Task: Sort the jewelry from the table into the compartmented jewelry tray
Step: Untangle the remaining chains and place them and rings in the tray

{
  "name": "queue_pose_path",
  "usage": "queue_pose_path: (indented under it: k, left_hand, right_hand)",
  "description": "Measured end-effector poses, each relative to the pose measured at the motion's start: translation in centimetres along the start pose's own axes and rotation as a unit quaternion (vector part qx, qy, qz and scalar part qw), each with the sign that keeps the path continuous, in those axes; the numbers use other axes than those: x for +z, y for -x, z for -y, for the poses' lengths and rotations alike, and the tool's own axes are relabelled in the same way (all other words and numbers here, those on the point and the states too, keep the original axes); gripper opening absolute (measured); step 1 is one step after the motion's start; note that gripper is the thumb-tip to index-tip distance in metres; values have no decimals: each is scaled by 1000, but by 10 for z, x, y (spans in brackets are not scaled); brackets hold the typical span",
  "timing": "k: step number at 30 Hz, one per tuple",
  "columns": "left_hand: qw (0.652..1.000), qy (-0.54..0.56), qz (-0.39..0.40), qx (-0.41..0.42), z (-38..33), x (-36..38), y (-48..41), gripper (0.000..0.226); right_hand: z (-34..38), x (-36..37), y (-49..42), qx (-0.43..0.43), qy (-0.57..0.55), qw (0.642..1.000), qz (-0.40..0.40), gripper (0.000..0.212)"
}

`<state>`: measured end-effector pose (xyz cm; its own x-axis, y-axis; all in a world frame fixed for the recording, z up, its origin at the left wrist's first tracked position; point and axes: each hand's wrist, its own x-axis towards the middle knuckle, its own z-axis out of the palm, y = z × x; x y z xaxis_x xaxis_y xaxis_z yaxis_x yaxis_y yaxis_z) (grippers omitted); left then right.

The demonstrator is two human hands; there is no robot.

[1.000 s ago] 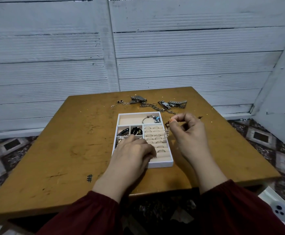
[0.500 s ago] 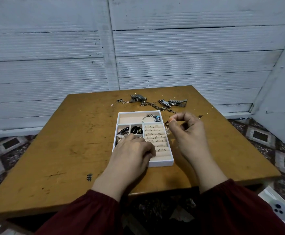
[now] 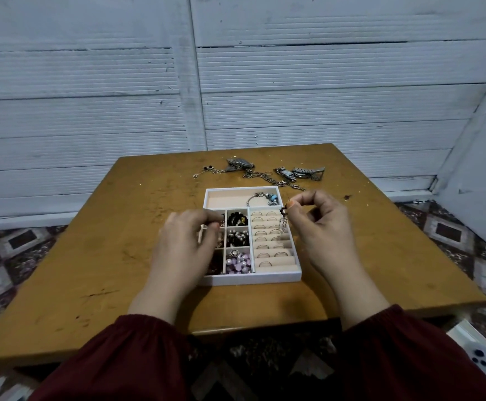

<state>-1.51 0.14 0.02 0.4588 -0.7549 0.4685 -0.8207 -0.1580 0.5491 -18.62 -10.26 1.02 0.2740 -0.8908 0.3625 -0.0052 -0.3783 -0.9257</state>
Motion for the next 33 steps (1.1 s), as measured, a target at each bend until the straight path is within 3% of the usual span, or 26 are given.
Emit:
queue_pose_path:
  k: [6, 19, 24, 28, 33]
  left_hand:
    - [994, -71, 16, -84, 35, -3, 0, 30]
    - [946, -212, 185, -159, 60, 10, 2, 58]
    - [934, -236, 212, -165, 62, 12, -1, 63]
    - [933, -240, 215, -164, 62, 12, -2, 64]
    - [933, -243, 212, -160, 63, 13, -2, 64]
  right_hand:
    - [-5, 15, 0, -8, 12, 1000, 17, 14]
    - [-2, 47, -7, -17, 18, 999, 41, 15]
    - [-6, 56, -18, 0, 97, 994, 52, 7]
    - [-5, 64, -27, -4, 157, 985, 76, 16]
    - [-3, 73, -34, -4, 268, 959, 90, 10]
